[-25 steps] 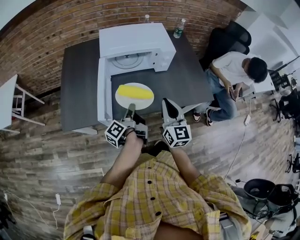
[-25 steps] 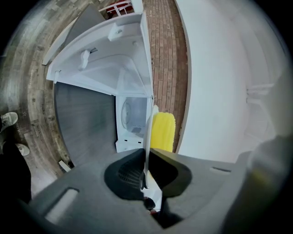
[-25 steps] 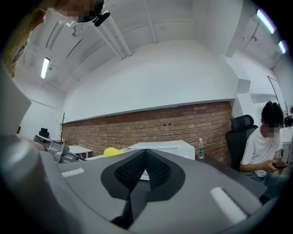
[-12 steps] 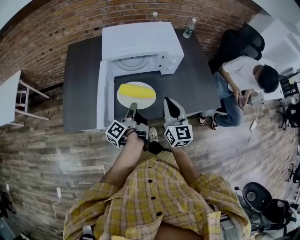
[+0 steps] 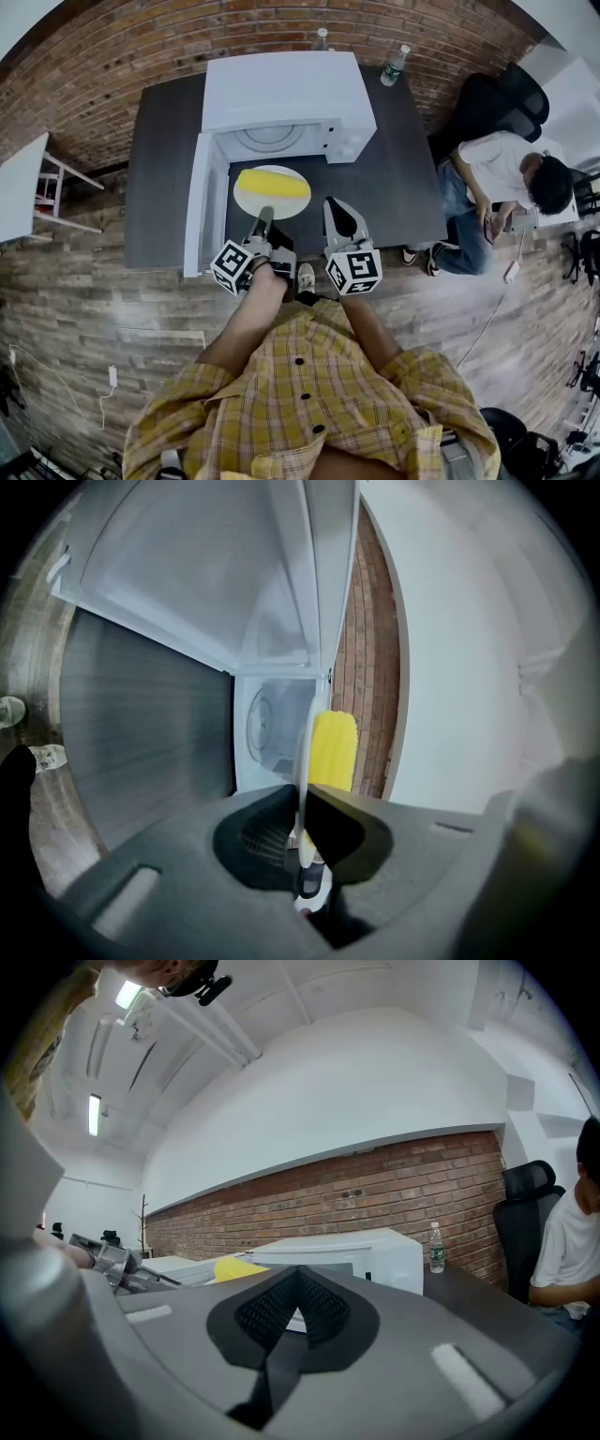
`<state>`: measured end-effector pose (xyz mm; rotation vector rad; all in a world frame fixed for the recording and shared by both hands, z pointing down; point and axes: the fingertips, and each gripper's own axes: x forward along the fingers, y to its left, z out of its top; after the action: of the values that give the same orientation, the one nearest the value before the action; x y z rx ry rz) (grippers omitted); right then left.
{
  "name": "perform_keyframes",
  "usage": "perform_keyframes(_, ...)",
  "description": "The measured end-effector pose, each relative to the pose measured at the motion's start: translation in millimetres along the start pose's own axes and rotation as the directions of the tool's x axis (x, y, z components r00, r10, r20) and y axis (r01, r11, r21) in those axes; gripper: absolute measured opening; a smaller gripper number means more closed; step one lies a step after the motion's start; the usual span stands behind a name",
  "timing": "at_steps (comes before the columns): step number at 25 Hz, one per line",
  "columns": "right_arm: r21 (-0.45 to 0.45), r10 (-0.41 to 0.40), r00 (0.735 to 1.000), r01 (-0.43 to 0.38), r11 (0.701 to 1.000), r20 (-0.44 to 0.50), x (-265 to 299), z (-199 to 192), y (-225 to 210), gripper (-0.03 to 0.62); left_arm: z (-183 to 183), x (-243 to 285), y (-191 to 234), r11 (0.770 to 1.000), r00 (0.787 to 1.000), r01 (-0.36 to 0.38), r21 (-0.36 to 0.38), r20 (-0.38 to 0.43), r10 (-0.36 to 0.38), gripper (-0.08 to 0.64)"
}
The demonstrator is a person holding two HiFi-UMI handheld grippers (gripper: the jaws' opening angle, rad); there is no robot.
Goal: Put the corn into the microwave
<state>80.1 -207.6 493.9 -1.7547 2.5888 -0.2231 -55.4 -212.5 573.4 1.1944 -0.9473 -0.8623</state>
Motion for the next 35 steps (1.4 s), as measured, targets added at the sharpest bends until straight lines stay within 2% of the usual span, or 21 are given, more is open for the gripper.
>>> perform_keyframes(8,0.007,0.062,0.998,-0.062,0.998,0.0,33,-1,-14,-0.005,10,33,9,1.0,0.998,-0.01,-0.008,0.059,0.011,0.028)
perform_keyframes(17,0.002,0.092,0.996,-0.092,0.996,-0.015,61,-5,-29,-0.005,22,63,23,1.0,0.993,-0.011,-0.014,0.119,0.013,0.029)
perform_keyframes(35,-0.023,0.139,0.989,-0.14,0.99,-0.048,98,-9,-53,-0.005,47,134,64,0.998,0.984,-0.068,-0.001,0.163,0.068,0.032)
